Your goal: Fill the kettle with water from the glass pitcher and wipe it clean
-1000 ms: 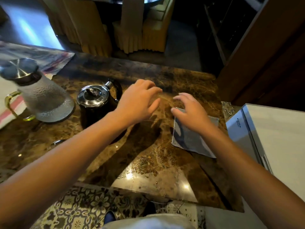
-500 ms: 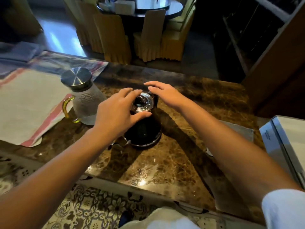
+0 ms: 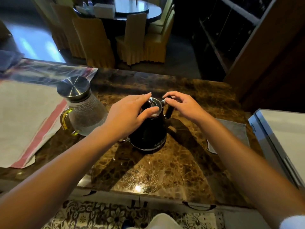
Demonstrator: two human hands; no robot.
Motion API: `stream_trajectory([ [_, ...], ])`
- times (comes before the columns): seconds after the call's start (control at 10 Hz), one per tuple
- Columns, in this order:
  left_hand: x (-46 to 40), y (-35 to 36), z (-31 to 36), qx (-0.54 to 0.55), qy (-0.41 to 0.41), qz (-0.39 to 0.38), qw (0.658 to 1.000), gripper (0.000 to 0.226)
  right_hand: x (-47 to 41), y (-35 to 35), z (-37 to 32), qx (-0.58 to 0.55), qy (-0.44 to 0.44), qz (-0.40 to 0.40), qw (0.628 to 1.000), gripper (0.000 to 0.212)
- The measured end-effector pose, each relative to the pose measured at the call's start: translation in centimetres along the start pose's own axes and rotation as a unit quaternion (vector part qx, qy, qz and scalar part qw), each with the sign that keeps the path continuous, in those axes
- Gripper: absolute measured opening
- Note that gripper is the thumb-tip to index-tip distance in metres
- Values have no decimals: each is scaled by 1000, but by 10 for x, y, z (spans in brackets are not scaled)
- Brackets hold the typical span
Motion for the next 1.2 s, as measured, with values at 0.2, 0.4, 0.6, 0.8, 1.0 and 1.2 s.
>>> stream_trajectory([
  [0.2,-26,7,0,-6,64,-25,998,53,53,-16,21,16,-41,109,993,23],
  [0.4,-51,11,4,3,95,-46,994,47,91,-15,27,-10,-5,109,994,27],
  [0.6,-71,20,5,85,79,-65,991,42,107,23,25,-31,32,152,987,41],
  [0.8,-81,20,8,65,98,-73,990,40,102,58,4,-2,15,187,982,25],
  [1.0,-86,20,7,73,105,-110,986,39,99,59,-5,23,24,160,987,25],
  [1.2,-100,8,7,60,140,-100,983,49,85,15,-38,41,4,170,985,22],
])
Point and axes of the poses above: each hand's wrist, its own x-axis away from the middle knuckle, its own y-axis out of the palm, z = x × y, the point moved 4 cm from there along -x, towards the middle knuckle, and after that the axes turned 7 degrees about z, right-handed, at the moved point
